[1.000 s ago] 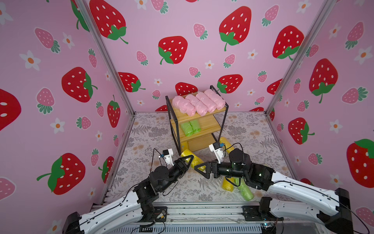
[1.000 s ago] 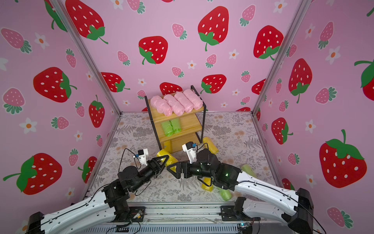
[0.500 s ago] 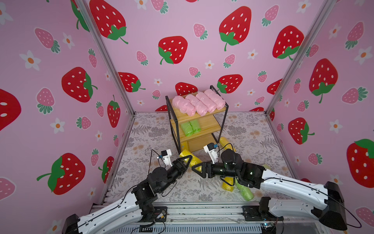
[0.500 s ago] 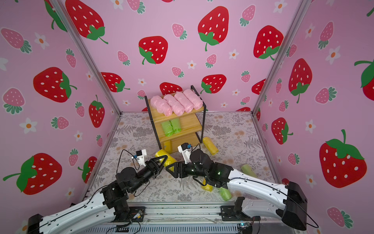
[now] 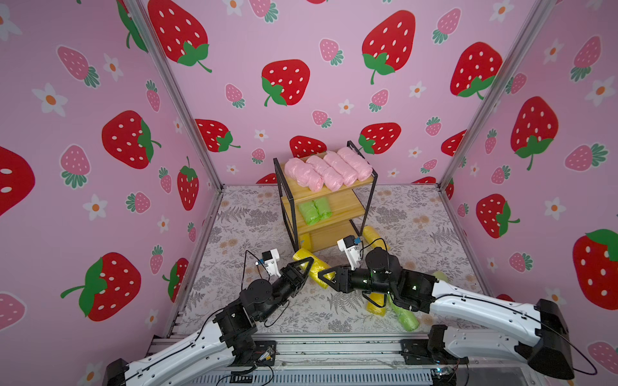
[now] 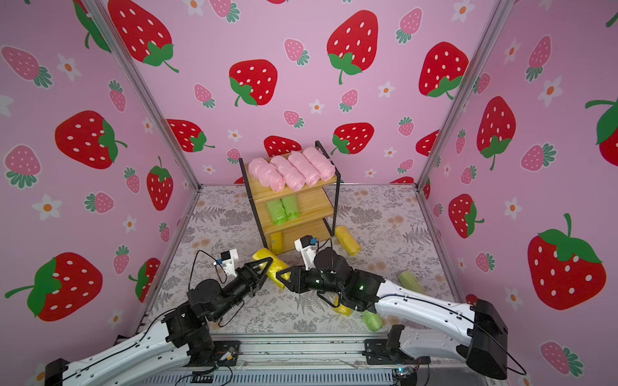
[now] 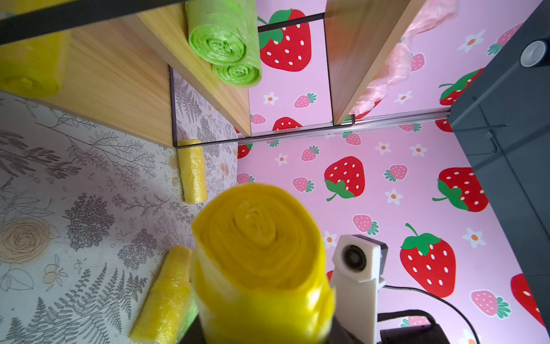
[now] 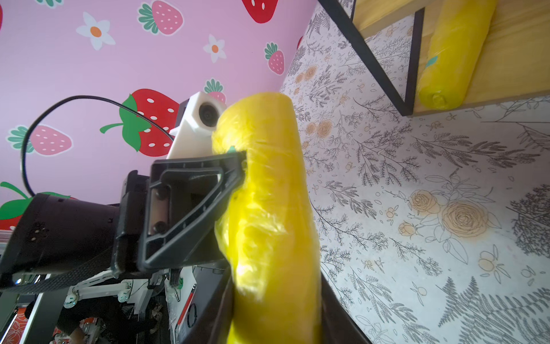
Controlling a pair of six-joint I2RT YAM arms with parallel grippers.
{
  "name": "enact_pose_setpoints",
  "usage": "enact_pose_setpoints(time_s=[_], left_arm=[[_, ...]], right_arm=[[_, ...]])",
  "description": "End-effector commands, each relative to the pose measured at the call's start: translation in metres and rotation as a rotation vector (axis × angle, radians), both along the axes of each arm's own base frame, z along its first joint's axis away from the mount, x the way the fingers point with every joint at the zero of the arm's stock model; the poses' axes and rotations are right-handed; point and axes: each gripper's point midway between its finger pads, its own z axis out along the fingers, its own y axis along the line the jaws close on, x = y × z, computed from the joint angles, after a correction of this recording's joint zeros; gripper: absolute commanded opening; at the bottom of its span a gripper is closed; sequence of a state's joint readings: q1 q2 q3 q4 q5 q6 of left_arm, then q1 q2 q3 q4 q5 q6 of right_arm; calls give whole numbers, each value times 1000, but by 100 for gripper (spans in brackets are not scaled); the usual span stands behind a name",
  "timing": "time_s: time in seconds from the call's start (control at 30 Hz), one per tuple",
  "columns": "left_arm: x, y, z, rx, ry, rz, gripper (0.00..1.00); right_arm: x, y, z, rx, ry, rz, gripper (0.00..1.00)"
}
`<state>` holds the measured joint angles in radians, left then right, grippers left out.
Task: Sort the rolls of trash bags by color and place them on the shelf
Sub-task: Pick up the roll of trash bags from the center of the board, then place the roll of trash bags on the shelf.
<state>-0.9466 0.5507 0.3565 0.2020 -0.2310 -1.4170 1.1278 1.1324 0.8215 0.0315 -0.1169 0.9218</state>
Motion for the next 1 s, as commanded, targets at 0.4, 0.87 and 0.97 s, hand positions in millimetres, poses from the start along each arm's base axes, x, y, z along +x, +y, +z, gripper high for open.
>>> enact_pose_setpoints(time_s=[0.4, 0.87, 0.97], left_arm=[[-16, 64, 20, 231, -37, 126, 100], [-23, 86, 4, 223, -3, 179, 100], [-24, 91, 5, 226, -6, 190, 100]], right_arm=[[110, -63, -47, 181, 87, -376, 0], [202, -3, -72, 368, 169, -363, 0], [217, 6, -79, 360, 178, -371, 0]])
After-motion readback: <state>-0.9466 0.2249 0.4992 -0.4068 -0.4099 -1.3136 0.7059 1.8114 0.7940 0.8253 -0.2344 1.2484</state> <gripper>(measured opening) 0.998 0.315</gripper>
